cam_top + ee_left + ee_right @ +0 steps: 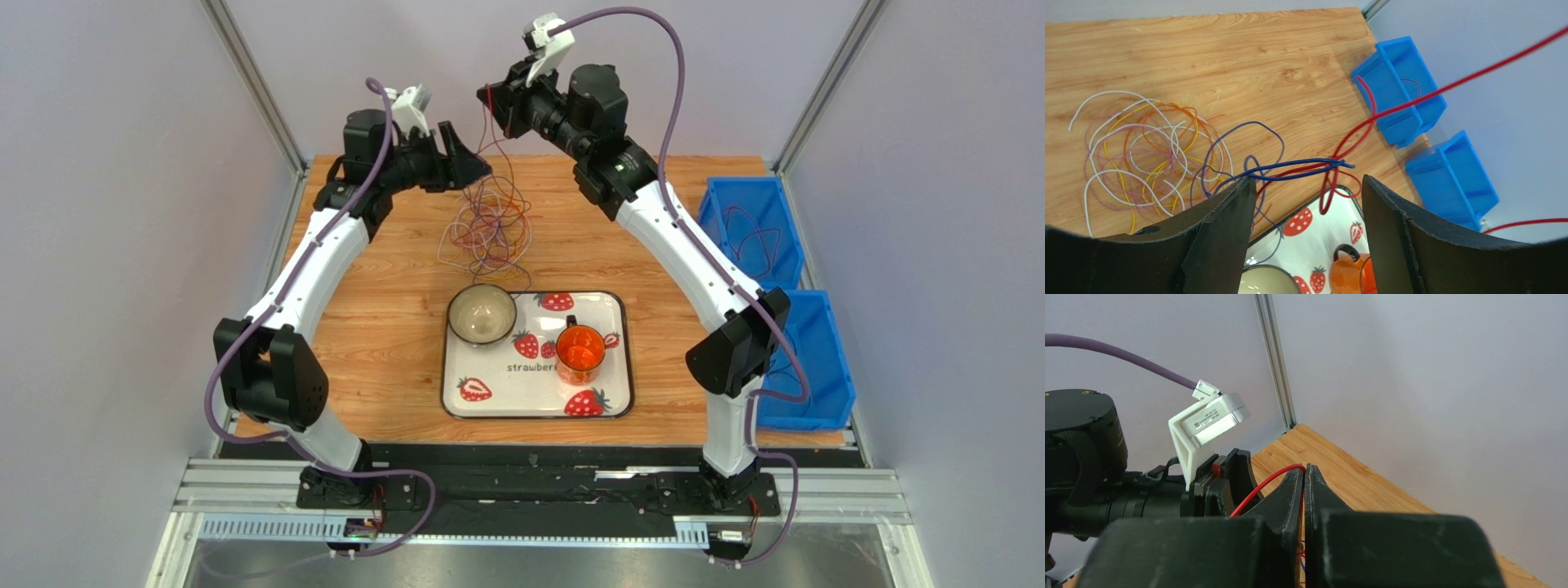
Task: Untangle the cables
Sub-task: Untie the cable.
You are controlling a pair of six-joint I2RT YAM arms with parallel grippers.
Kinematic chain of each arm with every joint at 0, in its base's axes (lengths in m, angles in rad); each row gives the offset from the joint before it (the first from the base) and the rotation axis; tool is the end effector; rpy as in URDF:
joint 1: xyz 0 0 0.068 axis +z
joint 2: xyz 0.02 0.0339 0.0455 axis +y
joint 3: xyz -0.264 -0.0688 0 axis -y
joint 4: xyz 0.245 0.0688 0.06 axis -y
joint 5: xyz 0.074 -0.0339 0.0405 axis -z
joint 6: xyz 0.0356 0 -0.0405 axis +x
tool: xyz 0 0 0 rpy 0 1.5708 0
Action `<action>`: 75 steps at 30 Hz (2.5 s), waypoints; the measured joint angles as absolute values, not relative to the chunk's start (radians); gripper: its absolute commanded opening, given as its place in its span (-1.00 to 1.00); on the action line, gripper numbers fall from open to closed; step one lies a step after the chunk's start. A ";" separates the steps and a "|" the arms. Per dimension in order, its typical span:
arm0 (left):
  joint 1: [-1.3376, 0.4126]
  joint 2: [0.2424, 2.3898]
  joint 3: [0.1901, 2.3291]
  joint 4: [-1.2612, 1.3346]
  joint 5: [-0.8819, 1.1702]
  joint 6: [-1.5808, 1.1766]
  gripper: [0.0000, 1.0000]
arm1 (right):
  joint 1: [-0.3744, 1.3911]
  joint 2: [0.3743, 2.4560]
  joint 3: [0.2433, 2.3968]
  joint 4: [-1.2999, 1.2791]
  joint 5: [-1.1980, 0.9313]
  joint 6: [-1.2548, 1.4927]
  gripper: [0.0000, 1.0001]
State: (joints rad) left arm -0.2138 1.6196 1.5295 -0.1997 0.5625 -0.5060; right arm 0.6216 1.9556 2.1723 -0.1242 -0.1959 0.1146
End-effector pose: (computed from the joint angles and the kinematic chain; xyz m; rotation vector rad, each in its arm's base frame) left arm 0.3693 -0.0996 0.3851 0.1280 1.9362 -1.0109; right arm 0.3650 0.2700 0.4795 -0.5382 1.4261 0.7372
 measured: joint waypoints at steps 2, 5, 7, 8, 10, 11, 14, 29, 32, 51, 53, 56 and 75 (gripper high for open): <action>-0.250 1.607 1.540 -0.217 0.511 -0.450 0.51 | 0.622 1.950 2.172 -0.123 -0.200 0.114 -1.00; -0.315 1.562 1.535 -0.230 0.436 -0.370 0.52 | 0.622 1.939 2.172 -0.123 -0.205 0.114 -1.00; -0.353 1.525 1.531 -0.229 0.391 -0.327 0.52 | 0.622 1.934 2.172 -0.122 -0.211 0.114 -1.00; -0.366 1.513 1.531 -0.228 0.376 -0.314 0.51 | 0.622 1.932 2.172 -0.121 -0.212 0.115 -1.00; -0.380 1.488 1.531 -0.223 0.337 -0.289 0.50 | 0.622 1.930 2.172 -0.119 -0.215 0.115 -1.00; -0.380 1.479 1.530 -0.217 0.316 -0.280 0.50 | 0.622 1.930 2.172 -0.117 -0.216 0.115 -1.00; -0.382 1.447 1.499 -0.180 0.247 -0.258 0.50 | 0.622 1.930 2.172 -0.119 -0.218 0.114 -1.00; -0.411 1.442 1.475 -0.121 0.144 -0.193 0.25 | 0.622 1.930 2.173 -0.130 -0.236 0.124 -1.00; -0.411 1.504 1.509 -0.105 0.139 -0.193 -0.02 | 0.622 1.926 2.166 -0.129 -0.238 0.128 -1.00; -0.332 1.890 1.673 -0.128 0.067 -0.188 -0.16 | 0.576 1.910 2.376 -0.160 -0.199 0.096 -1.00; -0.303 1.923 1.711 -0.159 0.066 -0.200 -0.23 | 0.561 1.895 2.376 -0.160 -0.195 0.095 -1.00; -0.268 1.982 1.795 -0.234 0.070 -0.216 -0.29 | 0.545 1.860 2.336 -0.149 -0.182 0.088 -1.00; -0.144 2.030 1.668 -0.382 0.112 -0.339 0.57 | 0.535 1.795 2.215 -0.137 -0.148 0.069 -1.00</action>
